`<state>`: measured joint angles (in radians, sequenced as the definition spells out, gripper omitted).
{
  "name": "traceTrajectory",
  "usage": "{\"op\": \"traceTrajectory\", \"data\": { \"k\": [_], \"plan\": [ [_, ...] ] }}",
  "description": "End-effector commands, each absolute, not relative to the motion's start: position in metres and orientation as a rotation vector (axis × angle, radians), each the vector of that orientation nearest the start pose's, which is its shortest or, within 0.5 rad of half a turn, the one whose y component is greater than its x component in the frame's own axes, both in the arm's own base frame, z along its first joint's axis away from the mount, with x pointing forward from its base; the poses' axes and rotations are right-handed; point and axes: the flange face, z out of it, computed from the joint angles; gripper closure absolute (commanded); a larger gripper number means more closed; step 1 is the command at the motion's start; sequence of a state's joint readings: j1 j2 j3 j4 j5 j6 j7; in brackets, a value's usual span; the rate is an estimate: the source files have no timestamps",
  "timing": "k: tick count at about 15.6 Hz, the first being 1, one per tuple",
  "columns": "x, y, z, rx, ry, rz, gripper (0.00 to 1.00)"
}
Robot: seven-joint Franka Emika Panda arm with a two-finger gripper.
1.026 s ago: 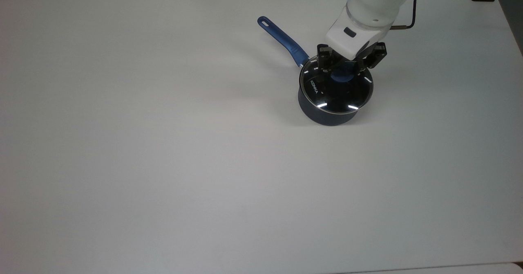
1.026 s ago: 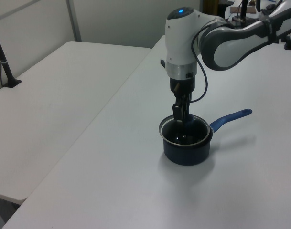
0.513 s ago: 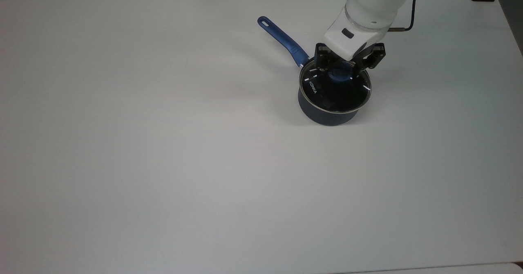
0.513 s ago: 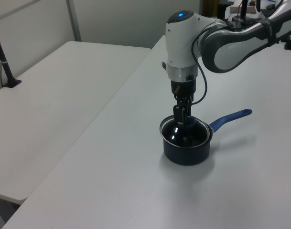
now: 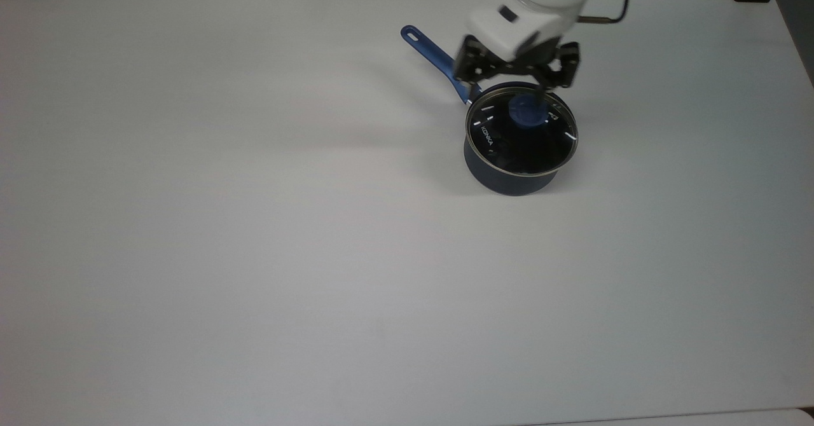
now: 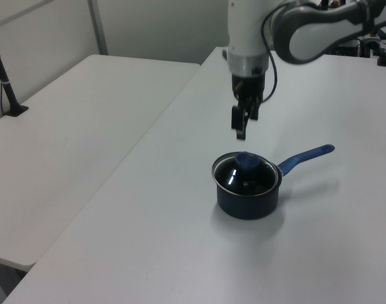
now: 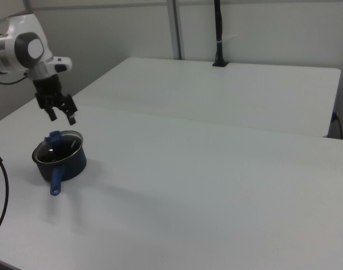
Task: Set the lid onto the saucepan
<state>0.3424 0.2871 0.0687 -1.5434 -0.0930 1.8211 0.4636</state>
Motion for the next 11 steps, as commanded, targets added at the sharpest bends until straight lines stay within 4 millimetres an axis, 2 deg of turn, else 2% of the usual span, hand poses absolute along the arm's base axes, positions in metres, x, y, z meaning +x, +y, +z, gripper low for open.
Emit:
{"op": "traceTrajectory", "data": {
  "k": [1,3,6,8,11],
  "plan": [
    [0.594,0.189,0.524,-3.250,0.051,-0.070,0.00],
    [0.591,0.140,0.548,-3.250,-0.009,-0.066,0.00],
    [0.582,0.083,0.571,-3.252,-0.009,-0.018,0.00],
    [0.579,0.055,0.577,-3.246,-0.001,-0.013,0.00],
    [0.573,0.030,0.596,-3.214,0.078,-0.051,0.00]
  ]
}}
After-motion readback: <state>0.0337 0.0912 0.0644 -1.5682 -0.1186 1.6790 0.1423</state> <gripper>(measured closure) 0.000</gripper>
